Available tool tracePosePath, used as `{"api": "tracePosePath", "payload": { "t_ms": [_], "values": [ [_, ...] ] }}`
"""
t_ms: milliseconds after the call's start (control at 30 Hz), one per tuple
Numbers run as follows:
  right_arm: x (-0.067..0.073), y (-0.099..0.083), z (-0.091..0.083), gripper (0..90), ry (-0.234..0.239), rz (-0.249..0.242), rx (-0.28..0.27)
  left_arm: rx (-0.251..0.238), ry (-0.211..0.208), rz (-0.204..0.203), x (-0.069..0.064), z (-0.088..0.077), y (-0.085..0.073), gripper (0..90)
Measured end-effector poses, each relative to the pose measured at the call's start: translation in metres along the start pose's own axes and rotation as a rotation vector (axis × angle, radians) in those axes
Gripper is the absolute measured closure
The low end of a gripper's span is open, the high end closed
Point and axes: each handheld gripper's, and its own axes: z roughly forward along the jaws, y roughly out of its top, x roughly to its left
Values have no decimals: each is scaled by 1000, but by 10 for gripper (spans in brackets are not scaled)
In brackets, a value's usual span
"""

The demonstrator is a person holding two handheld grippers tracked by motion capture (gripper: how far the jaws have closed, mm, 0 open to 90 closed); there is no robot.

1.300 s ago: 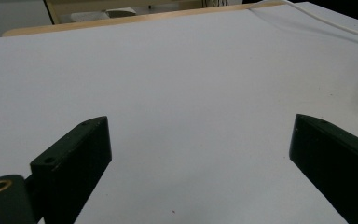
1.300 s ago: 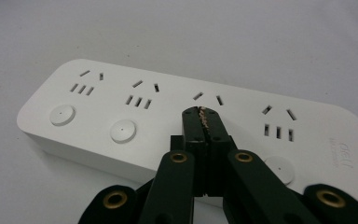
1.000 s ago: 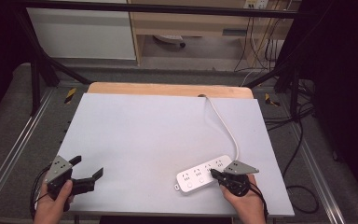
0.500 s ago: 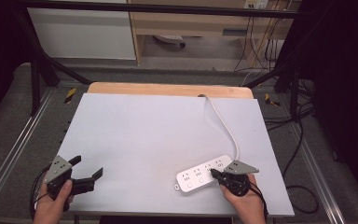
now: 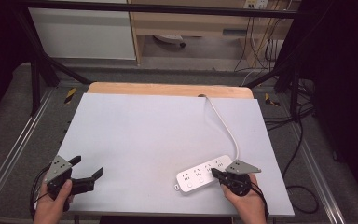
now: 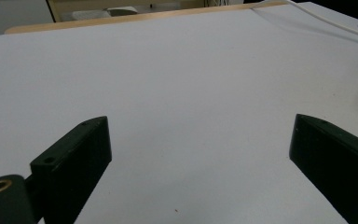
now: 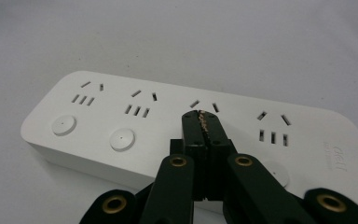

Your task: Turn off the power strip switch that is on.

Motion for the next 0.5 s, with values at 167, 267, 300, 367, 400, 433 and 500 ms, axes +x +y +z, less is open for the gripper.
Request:
{"api": "tracePosePath", "payload": {
  "t_ms": [167,267,300,367,400,433,500],
  "values": [
    [1,2,-1,900,15,-21,-43,-7,0,-4,1,0,0,54],
    [1,7,-2,900,24,-24,-74,-7,1,2,1,-1,0,54],
    [2,8,-3,900,31,-21,-82,-7,0,4,1,-1,0,54],
    [2,10,-3,900,28,-24,-90,-12,-2,6,0,-1,1,54],
    [3,11,-3,900,28,-20,-93,-12,0,12,-1,-2,1,54],
    [3,11,-3,900,30,-21,-94,-12,1,13,-1,-2,1,54],
    [3,12,-2,900,34,-21,-90,-12,-4,11,-1,-2,1,54]
  ]
}}
